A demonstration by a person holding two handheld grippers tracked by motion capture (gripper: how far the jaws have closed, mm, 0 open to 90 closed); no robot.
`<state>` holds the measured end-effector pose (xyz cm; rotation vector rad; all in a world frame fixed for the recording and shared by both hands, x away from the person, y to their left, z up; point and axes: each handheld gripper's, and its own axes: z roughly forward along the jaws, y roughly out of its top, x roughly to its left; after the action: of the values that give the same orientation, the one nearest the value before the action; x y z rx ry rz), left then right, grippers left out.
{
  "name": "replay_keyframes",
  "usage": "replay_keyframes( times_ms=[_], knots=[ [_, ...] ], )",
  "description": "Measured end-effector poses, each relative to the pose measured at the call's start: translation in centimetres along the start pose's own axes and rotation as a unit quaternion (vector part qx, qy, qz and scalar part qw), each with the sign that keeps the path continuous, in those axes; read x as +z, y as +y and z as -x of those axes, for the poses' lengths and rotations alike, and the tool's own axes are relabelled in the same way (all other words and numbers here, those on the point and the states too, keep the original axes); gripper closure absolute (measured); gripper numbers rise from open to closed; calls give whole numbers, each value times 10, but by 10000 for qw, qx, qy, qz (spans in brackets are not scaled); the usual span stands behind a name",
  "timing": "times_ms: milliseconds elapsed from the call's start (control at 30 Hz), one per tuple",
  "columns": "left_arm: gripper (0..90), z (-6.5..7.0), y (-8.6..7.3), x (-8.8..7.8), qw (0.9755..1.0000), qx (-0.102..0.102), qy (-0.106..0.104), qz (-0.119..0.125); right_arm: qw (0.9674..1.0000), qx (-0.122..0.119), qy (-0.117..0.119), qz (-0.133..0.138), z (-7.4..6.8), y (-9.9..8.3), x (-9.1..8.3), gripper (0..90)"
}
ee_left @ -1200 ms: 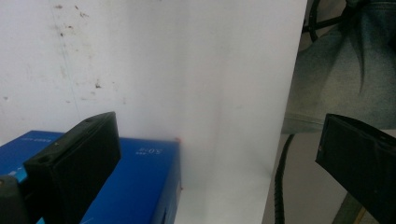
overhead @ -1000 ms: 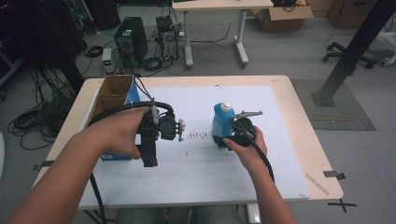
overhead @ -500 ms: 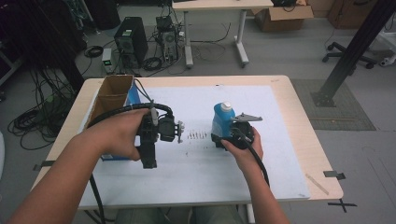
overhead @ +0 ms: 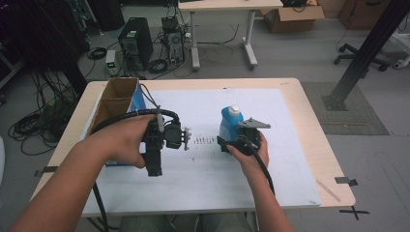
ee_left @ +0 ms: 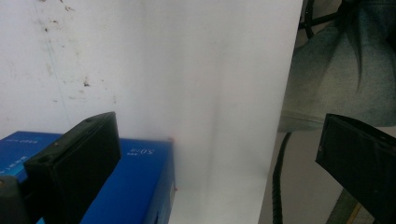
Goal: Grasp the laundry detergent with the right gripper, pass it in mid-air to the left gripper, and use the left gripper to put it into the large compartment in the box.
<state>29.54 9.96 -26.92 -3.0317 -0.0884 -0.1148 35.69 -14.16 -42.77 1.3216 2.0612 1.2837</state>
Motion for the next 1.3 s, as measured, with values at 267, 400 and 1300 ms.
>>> replay_keyframes(
  times_ms=[267,400,1300],
  knots=[
    [2,0,0,1,10000,26,21,-21,9999,107,-40,85,1,-1,2,28],
    [2,0,1,1,10000,32,41,3,9999,85,-51,112,-1,-2,4,31],
    [2,1,-1,0,10000,19,38,18,9994,145,-127,289,-3,0,4,166]
  ],
)
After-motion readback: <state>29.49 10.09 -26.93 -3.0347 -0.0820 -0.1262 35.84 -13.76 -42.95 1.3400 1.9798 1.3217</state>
